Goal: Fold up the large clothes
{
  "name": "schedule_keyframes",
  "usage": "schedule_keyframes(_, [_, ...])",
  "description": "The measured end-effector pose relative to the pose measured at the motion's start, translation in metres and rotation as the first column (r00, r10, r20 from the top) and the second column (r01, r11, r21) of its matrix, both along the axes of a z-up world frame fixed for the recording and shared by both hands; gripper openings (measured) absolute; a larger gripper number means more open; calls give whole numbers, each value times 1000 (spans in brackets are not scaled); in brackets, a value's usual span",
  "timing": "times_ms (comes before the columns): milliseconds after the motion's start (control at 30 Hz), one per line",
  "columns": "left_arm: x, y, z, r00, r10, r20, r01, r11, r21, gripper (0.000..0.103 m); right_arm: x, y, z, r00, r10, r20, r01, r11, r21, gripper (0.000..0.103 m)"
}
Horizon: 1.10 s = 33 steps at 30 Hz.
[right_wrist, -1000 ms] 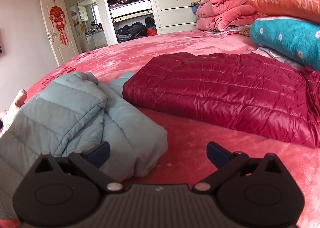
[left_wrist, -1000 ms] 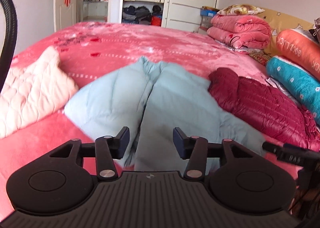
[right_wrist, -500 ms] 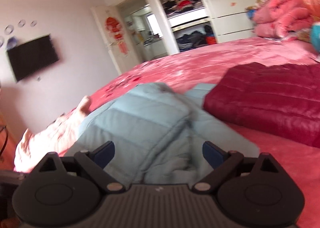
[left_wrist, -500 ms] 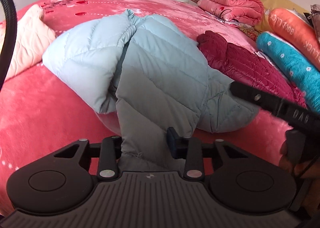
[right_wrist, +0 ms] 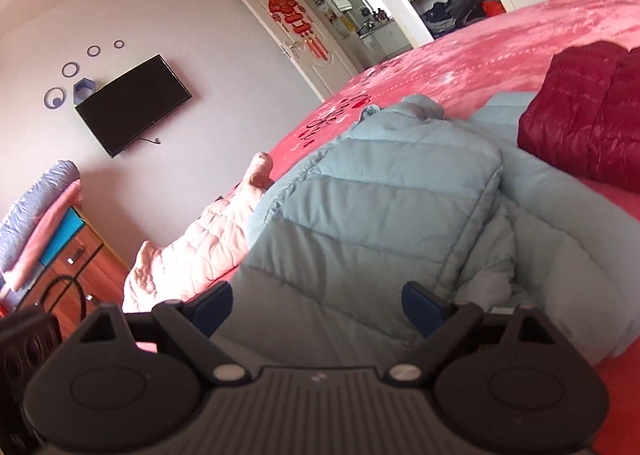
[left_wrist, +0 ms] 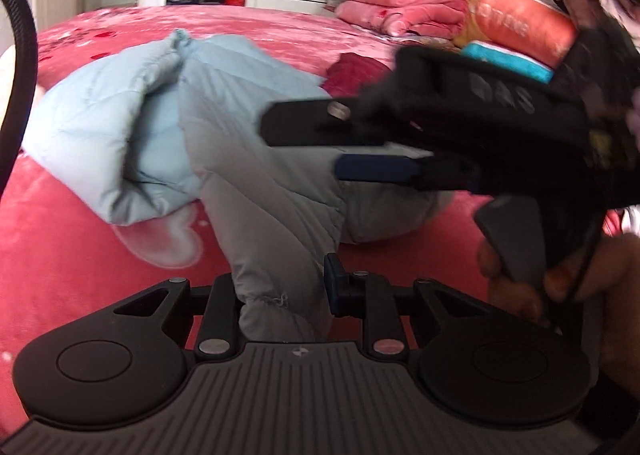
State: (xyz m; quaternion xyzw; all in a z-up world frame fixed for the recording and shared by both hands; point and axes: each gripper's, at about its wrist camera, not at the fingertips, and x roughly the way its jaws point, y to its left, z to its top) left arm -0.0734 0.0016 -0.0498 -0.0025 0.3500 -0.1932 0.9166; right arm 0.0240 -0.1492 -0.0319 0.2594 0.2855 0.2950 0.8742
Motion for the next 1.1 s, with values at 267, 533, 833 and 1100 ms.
schedule_keyframes(267, [-4, -14, -23, 999, -39, 26, 39, 999, 26, 31, 11, 9, 1, 996, 91, 1, -91, 996, -21, 83])
schedule_keyframes(533, [-11, -35, -36, 994, 10, 109, -28, 987, 160, 39, 9, 32, 14, 980, 196, 46, -185, 967, -177, 88])
schedule_keyframes(833, [-19, -46, -48, 985, -2, 171, -27, 985, 171, 41, 0, 56, 14, 973, 229, -25, -223, 913, -340, 88])
schedule_keyframes(1100, [-14, -39, -54, 985, -2, 174, -23, 990, 138, 44, -5, 61, 13, 982, 166, -93, -190, 901, -391, 51])
